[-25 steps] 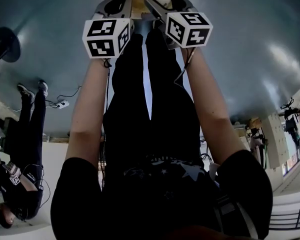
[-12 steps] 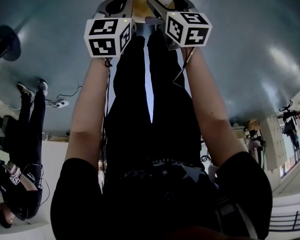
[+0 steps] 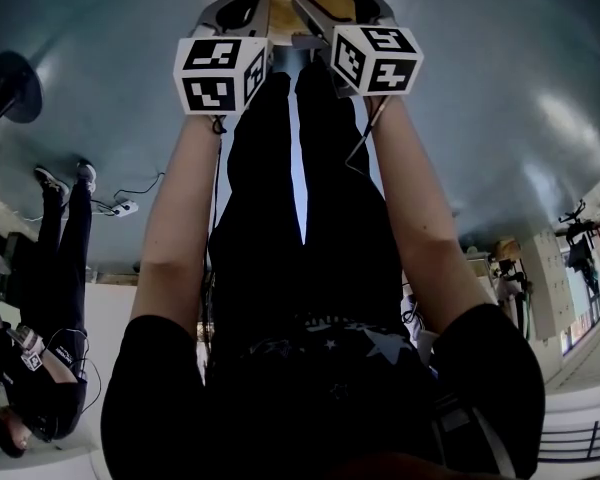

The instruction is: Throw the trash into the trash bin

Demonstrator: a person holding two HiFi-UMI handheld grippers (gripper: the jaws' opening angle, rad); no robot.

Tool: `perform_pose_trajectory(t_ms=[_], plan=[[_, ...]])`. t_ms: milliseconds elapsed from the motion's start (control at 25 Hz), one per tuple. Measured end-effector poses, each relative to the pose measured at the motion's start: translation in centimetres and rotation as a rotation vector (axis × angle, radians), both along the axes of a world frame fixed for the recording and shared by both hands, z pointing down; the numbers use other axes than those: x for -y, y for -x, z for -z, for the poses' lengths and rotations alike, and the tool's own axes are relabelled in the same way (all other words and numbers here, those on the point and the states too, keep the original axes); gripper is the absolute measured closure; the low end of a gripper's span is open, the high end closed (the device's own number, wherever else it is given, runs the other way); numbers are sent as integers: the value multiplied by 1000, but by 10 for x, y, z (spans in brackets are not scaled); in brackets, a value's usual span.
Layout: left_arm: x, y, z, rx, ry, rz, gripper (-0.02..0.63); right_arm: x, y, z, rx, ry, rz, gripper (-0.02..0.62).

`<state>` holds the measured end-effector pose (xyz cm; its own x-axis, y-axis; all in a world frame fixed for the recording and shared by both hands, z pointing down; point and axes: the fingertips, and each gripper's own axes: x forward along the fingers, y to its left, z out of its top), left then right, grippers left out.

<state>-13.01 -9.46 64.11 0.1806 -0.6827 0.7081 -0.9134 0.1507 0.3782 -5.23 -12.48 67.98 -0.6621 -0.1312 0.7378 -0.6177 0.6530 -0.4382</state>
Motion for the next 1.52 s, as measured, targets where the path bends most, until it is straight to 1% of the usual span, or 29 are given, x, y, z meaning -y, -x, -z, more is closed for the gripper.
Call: perform_pose_trajectory(t_ms=[240, 440, 680, 800, 960, 1040, 1160, 1200, 1280, 1320, 1400, 1480, 1520], plan=[[-2, 0, 6, 2, -7, -13, 595, -4, 1, 6, 5, 7, -7, 221], [-3, 0, 16, 3, -21, -29, 595, -5, 0, 18, 10, 41, -28, 221], [-1, 0, 36, 14, -44, -63, 595, 0, 1, 43, 2, -4, -32, 222], [3, -2, 54, 24, -60, -88, 595, 4, -3, 61, -23, -40, -44, 273], [5, 5, 79, 44, -84, -93, 595, 1, -5, 90, -20, -69, -66, 285], [9, 8, 93, 53, -106, -100, 595, 3, -6, 104, -17, -99, -77, 324], [15, 7, 115, 64, -142, -116, 595, 3, -9, 122, -20, -126, -83, 345], [15, 7, 122, 64, -150, -117, 595, 1, -11, 128, -24, -129, -88, 365], [13, 5, 134, 59, -163, -115, 595, -1, -15, 143, -30, -144, -102, 452], [12, 4, 139, 56, -169, -114, 595, -2, -16, 151, -30, -156, -107, 471], [9, 1, 149, 52, -177, -117, 595, -4, -18, 164, -29, -178, -118, 483], [6, -2, 161, 53, -188, -119, 595, -3, -20, 175, -25, -194, -141, 525], [6, -3, 168, 52, -197, -119, 595, -2, -21, 180, -20, -199, -154, 529]])
